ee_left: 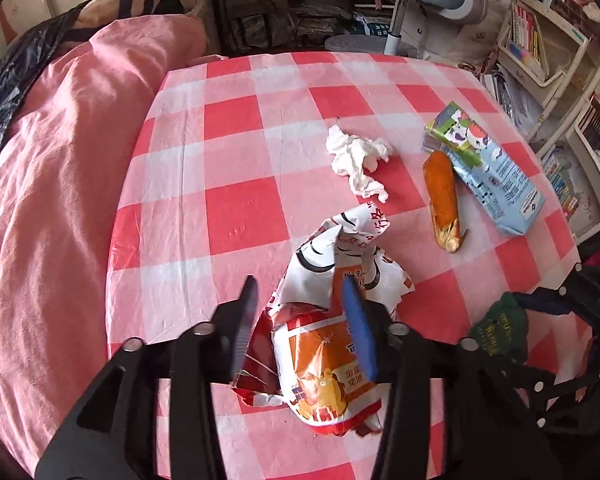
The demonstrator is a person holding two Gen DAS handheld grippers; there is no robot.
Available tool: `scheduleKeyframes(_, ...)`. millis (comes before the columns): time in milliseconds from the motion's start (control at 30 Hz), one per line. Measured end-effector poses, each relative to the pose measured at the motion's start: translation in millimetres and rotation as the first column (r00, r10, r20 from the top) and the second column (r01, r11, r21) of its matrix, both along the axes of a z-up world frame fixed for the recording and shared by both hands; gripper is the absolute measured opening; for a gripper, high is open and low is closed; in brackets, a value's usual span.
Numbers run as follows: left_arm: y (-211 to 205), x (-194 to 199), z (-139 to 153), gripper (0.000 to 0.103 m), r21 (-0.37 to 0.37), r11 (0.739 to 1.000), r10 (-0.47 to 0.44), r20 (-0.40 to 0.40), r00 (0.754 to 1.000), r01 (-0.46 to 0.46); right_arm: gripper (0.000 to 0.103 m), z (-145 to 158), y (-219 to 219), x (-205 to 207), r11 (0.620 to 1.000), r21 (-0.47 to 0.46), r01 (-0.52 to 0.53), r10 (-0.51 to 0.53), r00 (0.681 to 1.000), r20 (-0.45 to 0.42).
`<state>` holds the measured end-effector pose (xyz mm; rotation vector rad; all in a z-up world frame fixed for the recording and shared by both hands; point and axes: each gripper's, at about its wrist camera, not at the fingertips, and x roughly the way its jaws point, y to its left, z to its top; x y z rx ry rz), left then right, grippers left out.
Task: Collect trash
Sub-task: 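Close the left tool on the orange-white snack bag while the right tool approaches the green plush toy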
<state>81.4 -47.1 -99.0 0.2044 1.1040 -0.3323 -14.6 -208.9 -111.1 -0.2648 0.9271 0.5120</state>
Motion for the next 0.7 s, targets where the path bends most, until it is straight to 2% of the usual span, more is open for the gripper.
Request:
scheduleKeyframes(100,-4,-1,-7,0.074,0.032,0.999,-0.001,0.007,1.000,0.001,0.050,0,-1,-3,1.000,-0.004,0.011,-0.011,1.000,-0.001)
scheduleKeyframes(167,-6,-1,-11,0.077,0.038,0.999,-0.004,-0.001,1.000,0.004,0.052,0,-2,-4,1.000,-0.006,0.016,-0.016,1.000,-0.001)
scheduleKeyframes(300,-12,0,-15,0.076,0.023,1.000,-0.013,-0.002,1.000,0.013,0.052,0,-3,-6,1.000,-0.007,0.019,-0.019,1.000,-0.002)
scheduleKeyframes(333,-13,0,-15,0.071,0.011,1.000,-0.017,-0.006,1.000,0.017,0.052,0,-4,-5,1.000,-0.006,0.019,-0.019,1.000,-0.003)
scheduleKeyframes(400,-12,2,-16,0.036,-0.023,1.000,-0.014,-0.031,0.999,0.014,0.051,1,-4,-5,1.000,-0.002,0.018,-0.018,1.000,-0.001)
scheduleKeyframes(467,-6,3,-9,0.025,-0.076,0.997,0.002,-0.034,0.999,-0.005,0.048,2,-4,-5,1.000,0.004,0.015,-0.015,1.000,0.007)
scheduleKeyframes(633,10,0,19,0.020,-0.212,0.977,0.032,0.003,0.999,-0.030,0.047,6,-7,-5,1.000,0.024,0.016,-0.017,1.000,0.025)
scheduleKeyframes(700,15,-1,26,0.020,-0.243,0.969,0.040,0.009,0.999,-0.037,0.049,6,-7,-3,0.999,0.031,0.020,-0.020,1.000,0.022)
